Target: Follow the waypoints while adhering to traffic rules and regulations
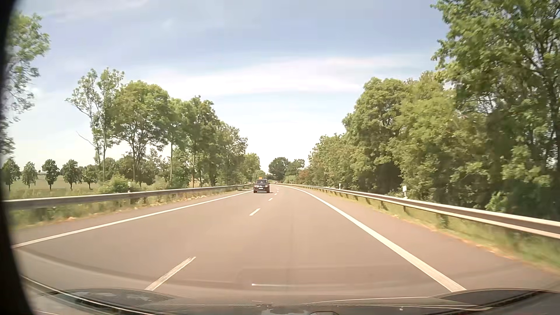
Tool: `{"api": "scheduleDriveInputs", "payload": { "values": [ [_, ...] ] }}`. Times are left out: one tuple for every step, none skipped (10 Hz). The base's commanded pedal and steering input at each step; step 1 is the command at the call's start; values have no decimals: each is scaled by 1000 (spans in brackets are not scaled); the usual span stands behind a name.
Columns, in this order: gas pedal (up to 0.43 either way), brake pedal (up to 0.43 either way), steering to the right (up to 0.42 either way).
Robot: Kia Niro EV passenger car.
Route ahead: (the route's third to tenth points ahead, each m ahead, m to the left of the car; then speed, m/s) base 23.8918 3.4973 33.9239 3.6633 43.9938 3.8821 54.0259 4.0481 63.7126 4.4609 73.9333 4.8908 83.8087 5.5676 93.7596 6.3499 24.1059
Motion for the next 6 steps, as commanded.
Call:
{"api": "scheduleDriveInputs", "payload": {
  "values": [
    [220, 0, -5],
    [220, 0, -5],
    [220, 0, -5],
    [220, 0, -5],
    [220, 0, -5],
    [220, 0, -5]
  ]
}}
